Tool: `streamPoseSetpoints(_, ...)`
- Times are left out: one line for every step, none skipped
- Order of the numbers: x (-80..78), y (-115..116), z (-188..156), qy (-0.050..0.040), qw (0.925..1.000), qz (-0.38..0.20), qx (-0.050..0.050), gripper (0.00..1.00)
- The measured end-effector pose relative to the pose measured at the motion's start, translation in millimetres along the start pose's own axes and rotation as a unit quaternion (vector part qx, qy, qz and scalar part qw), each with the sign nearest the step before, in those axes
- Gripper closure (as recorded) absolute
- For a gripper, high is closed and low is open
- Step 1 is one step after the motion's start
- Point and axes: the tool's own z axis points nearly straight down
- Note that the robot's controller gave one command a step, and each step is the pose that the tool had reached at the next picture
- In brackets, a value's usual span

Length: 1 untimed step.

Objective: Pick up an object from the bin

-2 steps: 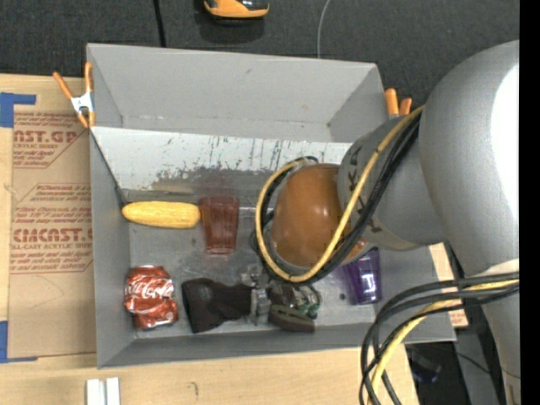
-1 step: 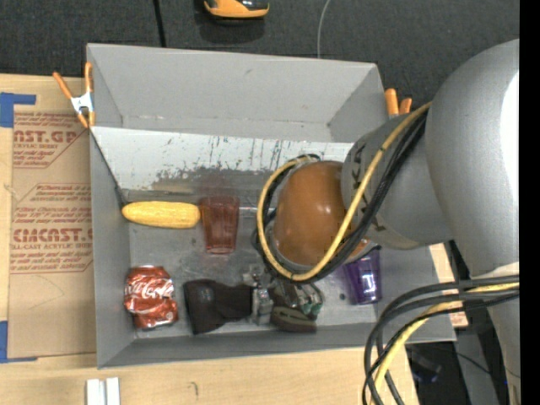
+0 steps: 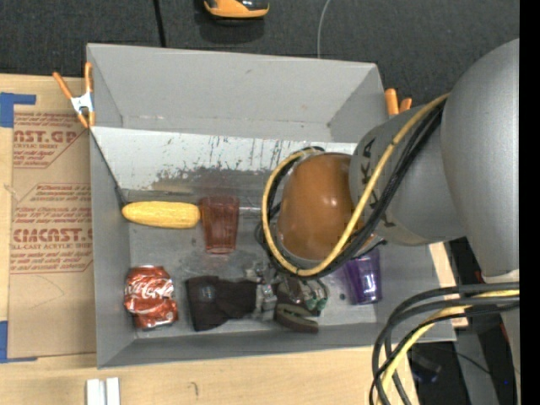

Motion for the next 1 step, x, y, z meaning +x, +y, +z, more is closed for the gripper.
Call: streamPoseSetpoints(-1.3, -0.2, -18.7, -0.0027, 1.0, 0.0, 0.0, 1.0)
